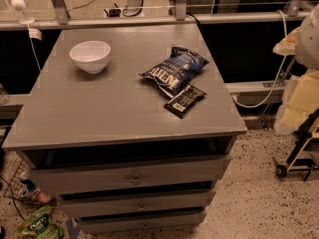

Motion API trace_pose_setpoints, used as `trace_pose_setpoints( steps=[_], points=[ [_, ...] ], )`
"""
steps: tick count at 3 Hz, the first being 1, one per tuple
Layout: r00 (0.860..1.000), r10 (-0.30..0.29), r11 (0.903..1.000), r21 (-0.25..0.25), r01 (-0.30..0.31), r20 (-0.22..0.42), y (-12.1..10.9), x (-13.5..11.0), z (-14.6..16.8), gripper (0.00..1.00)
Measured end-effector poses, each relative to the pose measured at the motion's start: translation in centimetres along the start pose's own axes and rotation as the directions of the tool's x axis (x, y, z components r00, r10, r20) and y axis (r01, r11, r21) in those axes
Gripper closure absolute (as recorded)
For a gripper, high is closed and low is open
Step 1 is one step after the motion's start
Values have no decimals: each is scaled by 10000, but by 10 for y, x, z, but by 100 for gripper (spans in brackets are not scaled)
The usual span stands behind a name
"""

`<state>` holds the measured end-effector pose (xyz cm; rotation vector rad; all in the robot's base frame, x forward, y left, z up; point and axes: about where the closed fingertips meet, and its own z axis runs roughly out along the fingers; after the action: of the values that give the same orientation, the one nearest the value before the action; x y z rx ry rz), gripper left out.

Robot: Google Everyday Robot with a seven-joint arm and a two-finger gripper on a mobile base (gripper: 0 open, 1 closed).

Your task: Place blue chip bag into white bowl

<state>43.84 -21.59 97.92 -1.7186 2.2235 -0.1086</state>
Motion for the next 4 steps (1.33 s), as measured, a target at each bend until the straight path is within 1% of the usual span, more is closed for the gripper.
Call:
trace_pose_setpoints(
  steps=[1, 2, 3, 4],
  points=[
    [10000, 0, 10000, 2, 0, 1, 0, 0, 0, 0],
    [9991, 55, 9999, 148, -61, 420, -11, -3, 5, 0],
    [9902, -328, 9987, 443, 270, 1360, -51, -19, 24, 0],
    [9714, -893, 9932, 924, 704, 2200, -102, -43, 47, 0]
  ],
)
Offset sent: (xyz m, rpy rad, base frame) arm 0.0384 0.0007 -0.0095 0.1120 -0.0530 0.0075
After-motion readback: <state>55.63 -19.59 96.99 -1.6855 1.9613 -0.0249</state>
